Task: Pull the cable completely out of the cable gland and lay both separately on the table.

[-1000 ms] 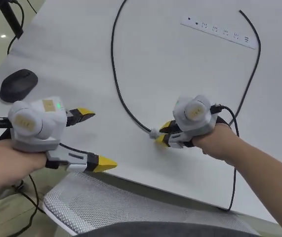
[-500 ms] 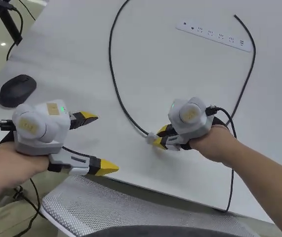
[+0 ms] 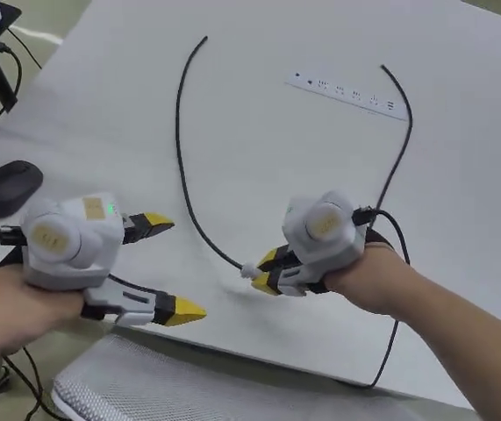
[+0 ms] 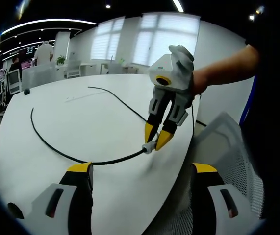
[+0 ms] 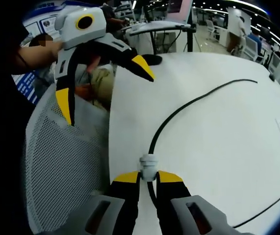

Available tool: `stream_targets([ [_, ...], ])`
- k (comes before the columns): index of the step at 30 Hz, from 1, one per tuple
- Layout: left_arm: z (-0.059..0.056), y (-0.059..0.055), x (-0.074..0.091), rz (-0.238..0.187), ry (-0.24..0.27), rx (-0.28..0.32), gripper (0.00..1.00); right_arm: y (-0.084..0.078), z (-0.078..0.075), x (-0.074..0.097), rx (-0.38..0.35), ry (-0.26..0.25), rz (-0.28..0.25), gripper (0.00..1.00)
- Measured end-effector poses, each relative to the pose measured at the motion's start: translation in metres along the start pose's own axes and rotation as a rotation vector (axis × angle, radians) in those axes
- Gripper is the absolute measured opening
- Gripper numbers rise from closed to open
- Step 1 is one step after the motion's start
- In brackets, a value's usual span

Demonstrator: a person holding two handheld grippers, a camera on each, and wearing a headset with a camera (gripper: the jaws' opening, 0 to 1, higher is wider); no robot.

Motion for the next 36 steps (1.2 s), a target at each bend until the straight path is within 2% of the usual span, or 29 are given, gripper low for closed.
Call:
stream_targets([
  [2, -0.002, 0.005, -0.005, -0.003, -0.015, -0.006, 0.81, 0.002, 0.004, 0.005, 0.003, 0.008, 0.001, 0.07],
  [5, -0.004, 0.008, -0.012, 0.014, -0.032, -0.034, 0.81, 0.004, 0.008, 0.012, 0.016, 0.016, 0.007, 0.07],
  [6, -0.007, 0.011, -0.016, 0.015, -0.052, -0.04, 0.8, 0.005, 0.01, 0.017, 0.023, 0.019, 0.006, 0.07],
  [8, -0.009, 0.016, -0.02, 0.001, -0.074, -0.04, 0.78, 0.008, 0.011, 0.022, 0.024, 0.023, 0.006, 0.07],
  [10, -0.011, 0.019, -0.024, 0.007, -0.088, -0.048, 0.77, 0.011, 0.013, 0.029, 0.035, 0.026, -0.002, 0.07],
  [15, -0.014, 0.023, -0.031, 0.015, -0.12, -0.059, 0.71, 0.015, 0.019, 0.04, 0.072, 0.035, -0.012, 0.07],
  [18, -0.021, 0.026, -0.037, 0.006, -0.16, -0.071, 0.59, 0.016, 0.023, 0.047, 0.109, 0.044, -0.011, 0.07],
  [19, -0.022, 0.028, -0.038, -0.005, -0.166, -0.058, 0.6, 0.016, 0.025, 0.05, 0.121, 0.047, -0.013, 0.07],
  [22, -0.024, 0.028, -0.043, -0.001, -0.18, -0.062, 0.59, 0.019, 0.025, 0.057, 0.152, 0.037, -0.02, 0.07],
  [24, -0.03, 0.027, -0.046, 0.004, -0.212, -0.064, 0.58, 0.021, 0.025, 0.061, 0.178, 0.028, -0.024, 0.07],
  [28, -0.036, 0.035, -0.047, -0.05, -0.237, -0.043, 0.51, 0.025, 0.03, 0.069, 0.219, 0.031, -0.037, 0.06],
  [29, -0.037, 0.036, -0.048, -0.052, -0.24, -0.041, 0.49, 0.026, 0.033, 0.07, 0.227, 0.045, -0.039, 0.06],
  [36, -0.045, 0.039, -0.049, -0.064, -0.277, -0.036, 0.39, 0.027, 0.034, 0.074, 0.257, 0.04, -0.052, 0.06],
])
Point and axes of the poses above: the centre of the closed fingertips' face, and the gripper's own axes: x roughly backward along the fingers, z roughly to its left, y roughly out of its top, the point moved 1 cm from there along x, roughly backward along the fingers, and after that the axes turned 15 degrees about -y, right-handed, at the moved point
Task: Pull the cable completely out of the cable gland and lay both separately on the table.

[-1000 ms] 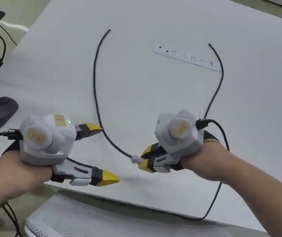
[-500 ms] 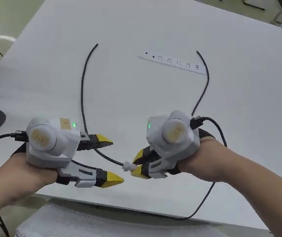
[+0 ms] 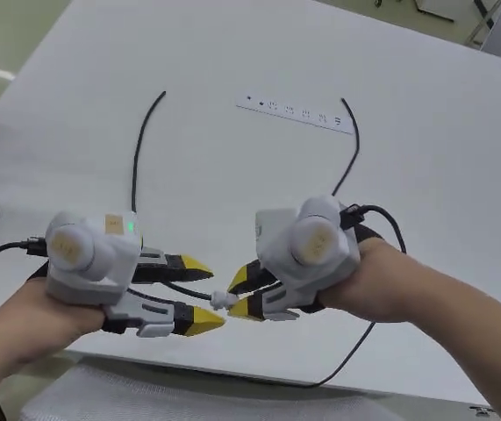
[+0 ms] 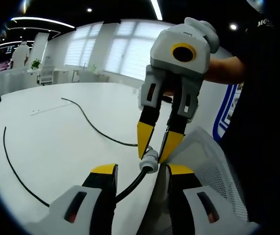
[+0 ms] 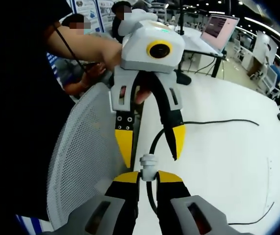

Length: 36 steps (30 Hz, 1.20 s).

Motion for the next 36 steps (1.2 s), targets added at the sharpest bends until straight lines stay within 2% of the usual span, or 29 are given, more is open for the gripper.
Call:
stream_targets([
  [3, -0.004, 0.003, -0.001, -0.014, -0.021, -0.008, 0.32, 0.001, 0.0, 0.001, 0.003, -0.004, -0.006, 0.07],
  [4, -0.006, 0.005, -0.002, -0.023, -0.031, -0.029, 0.29, 0.001, 0.0, 0.001, 0.008, -0.007, -0.007, 0.07],
  [8, -0.01, 0.007, -0.002, -0.031, -0.056, -0.032, 0.19, 0.003, 0.001, 0.002, 0.018, -0.01, -0.015, 0.07],
  [13, -0.013, 0.002, -0.004, -0.01, -0.073, -0.033, 0.17, 0.002, 0.004, 0.002, 0.028, -0.006, -0.013, 0.07],
  [19, -0.014, 0.003, -0.005, -0.007, -0.068, -0.05, 0.16, 0.001, 0.005, 0.003, 0.044, -0.006, -0.016, 0.07],
  [23, -0.01, 0.007, -0.004, -0.021, -0.055, -0.038, 0.15, 0.001, -0.001, 0.005, 0.061, -0.036, -0.05, 0.07],
  [27, -0.009, 0.011, -0.005, -0.016, -0.057, -0.033, 0.15, 0.0, -0.004, 0.007, 0.051, -0.047, -0.076, 0.08],
  [31, -0.007, 0.016, -0.005, -0.008, -0.054, -0.062, 0.15, 0.002, -0.01, 0.01, -0.03, -0.056, -0.112, 0.09],
  [36, -0.006, 0.022, -0.004, 0.024, -0.055, -0.122, 0.15, 0.005, -0.019, 0.02, -0.191, -0.044, -0.168, 0.1],
])
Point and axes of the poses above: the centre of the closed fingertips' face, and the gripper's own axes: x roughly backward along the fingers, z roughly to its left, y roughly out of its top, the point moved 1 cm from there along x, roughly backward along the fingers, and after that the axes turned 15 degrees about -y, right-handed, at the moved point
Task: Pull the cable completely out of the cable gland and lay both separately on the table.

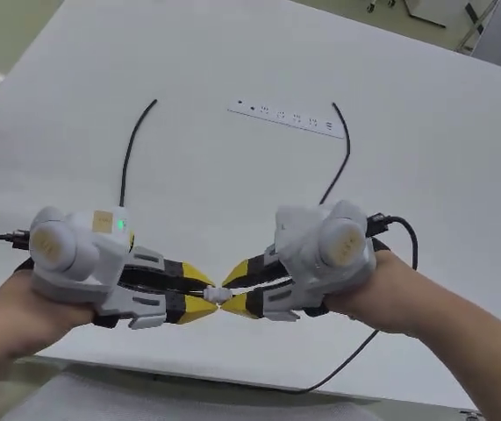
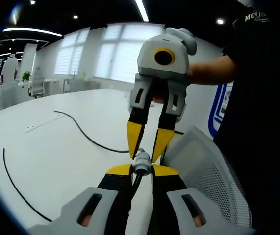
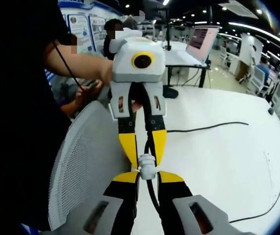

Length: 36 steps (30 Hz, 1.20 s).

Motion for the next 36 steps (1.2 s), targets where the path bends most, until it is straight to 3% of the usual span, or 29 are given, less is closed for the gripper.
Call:
stream_targets([
  [3, 0.001, 0.005, 0.001, 0.01, -0.001, -0.023, 0.15, -0.001, -0.004, 0.006, -0.094, 0.031, -0.015, 0.12],
  [4, 0.001, 0.007, 0.001, 0.006, -0.005, -0.025, 0.15, 0.001, -0.002, 0.01, -0.168, 0.072, -0.026, 0.12],
  [6, 0.001, 0.011, 0.001, 0.011, -0.005, -0.053, 0.15, 0.003, -0.007, 0.014, -0.239, 0.102, -0.047, 0.13],
  [9, -0.001, 0.015, 0.0, 0.035, -0.015, -0.08, 0.15, 0.005, -0.015, 0.018, -0.449, 0.194, -0.082, 0.19],
  [10, -0.001, 0.016, -0.001, 0.041, -0.015, -0.089, 0.15, 0.005, -0.02, 0.018, -0.475, 0.203, -0.097, 0.18],
  [12, -0.002, 0.018, -0.001, 0.049, -0.02, -0.105, 0.15, 0.005, -0.018, 0.023, -0.601, 0.31, -0.113, 0.17],
  [16, -0.005, 0.021, -0.002, 0.069, -0.029, -0.143, 0.15, 0.006, -0.013, 0.029, -0.768, 0.483, -0.136, 0.18],
  [17, -0.005, 0.021, -0.002, 0.069, -0.031, -0.15, 0.15, 0.006, -0.012, 0.029, -0.784, 0.509, -0.135, 0.18],
  [20, -0.005, 0.023, -0.003, 0.063, -0.035, -0.156, 0.15, -0.003, -0.015, 0.019, -0.78, 0.486, -0.117, 0.15],
  [21, -0.006, 0.024, -0.004, 0.063, -0.037, -0.156, 0.15, -0.003, -0.014, 0.019, -0.799, 0.499, -0.116, 0.16],
  [22, -0.007, 0.024, -0.006, 0.069, -0.04, -0.162, 0.15, 0.002, -0.011, 0.022, -0.843, 0.546, -0.129, 0.15],
  [24, -0.007, 0.024, -0.007, 0.073, -0.047, -0.165, 0.15, 0.002, -0.006, 0.023, -0.853, 0.582, -0.124, 0.12],
  [27, -0.007, 0.023, -0.009, 0.087, -0.049, -0.173, 0.15, 0.003, 0.0, 0.023, -0.85, 0.595, -0.107, 0.09],
  [31, -0.007, 0.022, -0.01, 0.095, -0.047, -0.163, 0.15, 0.002, 0.002, 0.024, -0.756, 0.558, -0.113, 0.08],
  [36, -0.005, 0.02, -0.01, 0.085, -0.042, -0.142, 0.15, 0.003, 0.002, 0.023, -0.576, 0.442, -0.126, 0.07],
])
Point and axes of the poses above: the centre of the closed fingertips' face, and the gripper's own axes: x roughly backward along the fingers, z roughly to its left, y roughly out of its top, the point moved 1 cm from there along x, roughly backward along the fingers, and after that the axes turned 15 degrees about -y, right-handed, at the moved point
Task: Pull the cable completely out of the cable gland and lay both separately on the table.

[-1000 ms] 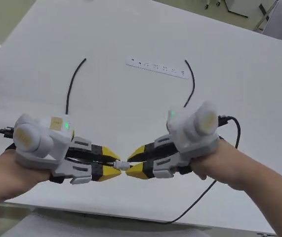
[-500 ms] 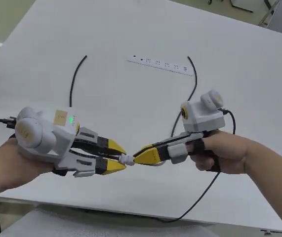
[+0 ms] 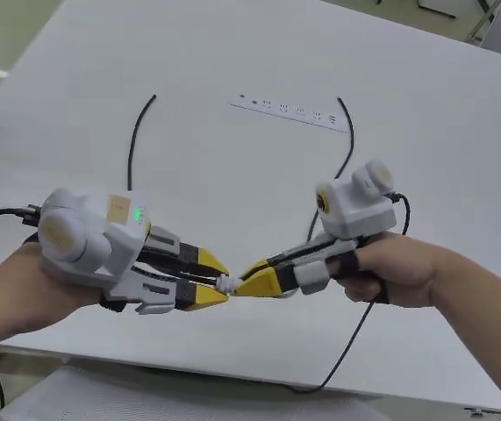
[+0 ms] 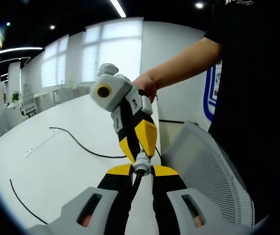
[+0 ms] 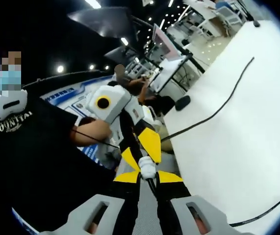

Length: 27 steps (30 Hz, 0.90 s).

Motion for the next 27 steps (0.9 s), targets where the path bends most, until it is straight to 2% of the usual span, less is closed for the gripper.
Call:
stream_targets([
  [4, 0.001, 0.001, 0.001, -0.02, 0.003, 0.021, 0.15, 0.001, -0.002, 0.002, 0.16, -0.087, -0.012, 0.07],
  [6, 0.001, 0.0, 0.001, -0.023, 0.004, 0.03, 0.15, 0.001, -0.003, 0.001, 0.282, -0.154, -0.01, 0.07],
  [8, 0.002, -0.001, 0.001, -0.03, 0.004, 0.048, 0.15, 0.0, -0.002, 0.0, 0.402, -0.233, 0.0, 0.07],
  [9, 0.002, -0.002, 0.002, -0.04, 0.002, 0.064, 0.15, 0.0, -0.005, -0.001, 0.491, -0.278, -0.004, 0.07],
  [11, 0.003, -0.003, 0.002, -0.057, 0.006, 0.101, 0.15, 0.0, -0.007, -0.001, 0.581, -0.342, -0.001, 0.07],
  [12, 0.005, -0.003, 0.003, -0.066, 0.01, 0.113, 0.15, 0.001, -0.008, -0.002, 0.646, -0.402, -0.006, 0.07],
  [14, 0.005, -0.004, 0.004, -0.086, 0.008, 0.148, 0.15, -0.001, -0.005, -0.003, 0.752, -0.47, 0.0, 0.07],
  [18, 0.002, -0.005, 0.0, -0.091, -0.006, 0.168, 0.15, -0.007, -0.005, -0.005, 0.946, -0.604, 0.035, 0.07],
  [20, 0.001, -0.005, -0.001, -0.094, -0.009, 0.18, 0.15, -0.009, -0.004, -0.005, 0.996, -0.65, 0.027, 0.07],
  [27, 0.001, -0.005, -0.002, -0.098, -0.007, 0.183, 0.15, -0.008, -0.005, -0.003, 0.911, -0.675, -0.014, 0.08],
])
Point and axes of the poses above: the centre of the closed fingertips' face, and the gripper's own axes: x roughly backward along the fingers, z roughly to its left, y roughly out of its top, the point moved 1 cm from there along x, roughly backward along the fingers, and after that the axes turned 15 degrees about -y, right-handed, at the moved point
